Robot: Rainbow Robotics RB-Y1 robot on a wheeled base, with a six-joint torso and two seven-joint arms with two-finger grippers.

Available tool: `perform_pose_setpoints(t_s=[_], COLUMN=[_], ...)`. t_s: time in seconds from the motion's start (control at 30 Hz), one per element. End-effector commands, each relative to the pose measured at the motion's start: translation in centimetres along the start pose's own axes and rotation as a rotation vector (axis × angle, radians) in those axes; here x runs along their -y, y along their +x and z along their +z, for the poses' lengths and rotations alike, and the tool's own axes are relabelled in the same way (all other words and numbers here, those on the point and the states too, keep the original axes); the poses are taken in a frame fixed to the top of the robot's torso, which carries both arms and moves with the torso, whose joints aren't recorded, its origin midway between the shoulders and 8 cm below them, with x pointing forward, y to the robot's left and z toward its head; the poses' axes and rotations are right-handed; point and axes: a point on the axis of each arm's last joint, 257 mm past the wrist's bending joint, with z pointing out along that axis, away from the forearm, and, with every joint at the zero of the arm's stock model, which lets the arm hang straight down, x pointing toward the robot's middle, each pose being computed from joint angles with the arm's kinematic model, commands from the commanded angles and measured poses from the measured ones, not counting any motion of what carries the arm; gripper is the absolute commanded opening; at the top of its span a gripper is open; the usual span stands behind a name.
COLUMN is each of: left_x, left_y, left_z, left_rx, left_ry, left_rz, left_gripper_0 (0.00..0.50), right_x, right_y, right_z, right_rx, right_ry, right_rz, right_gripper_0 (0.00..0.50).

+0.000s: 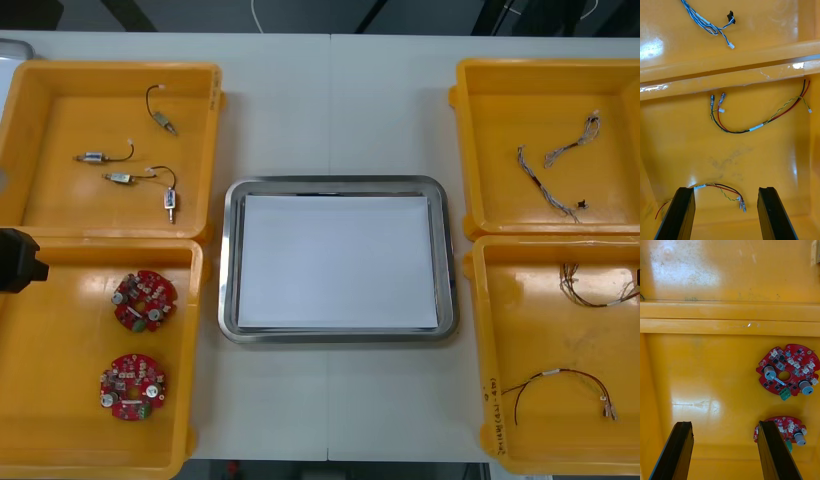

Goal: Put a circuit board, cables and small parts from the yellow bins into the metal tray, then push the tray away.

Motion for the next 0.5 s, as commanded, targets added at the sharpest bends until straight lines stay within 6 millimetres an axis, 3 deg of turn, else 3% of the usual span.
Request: perform_pose_setpoints(t_s=[0.03,0.5], left_x=[-0.52,-0.52], left_y=[0.30,0.30], left_z=[-0.72,-0.72], left_rx=[0.004,0.004], left_ry=[-0.025,-0.025], left_rz=[0.090,0.090], left_gripper_0=[0.500,0.500], right_x=[0.69,0.69], right_y=[-1.30,-1.30], right_z=[-1.29,-1.29], right_rx=[0.030,0.030], right_ry=[0.028,0.028], right_rz=[-0.075,-0.075], right_gripper_0=[0.484,0.483])
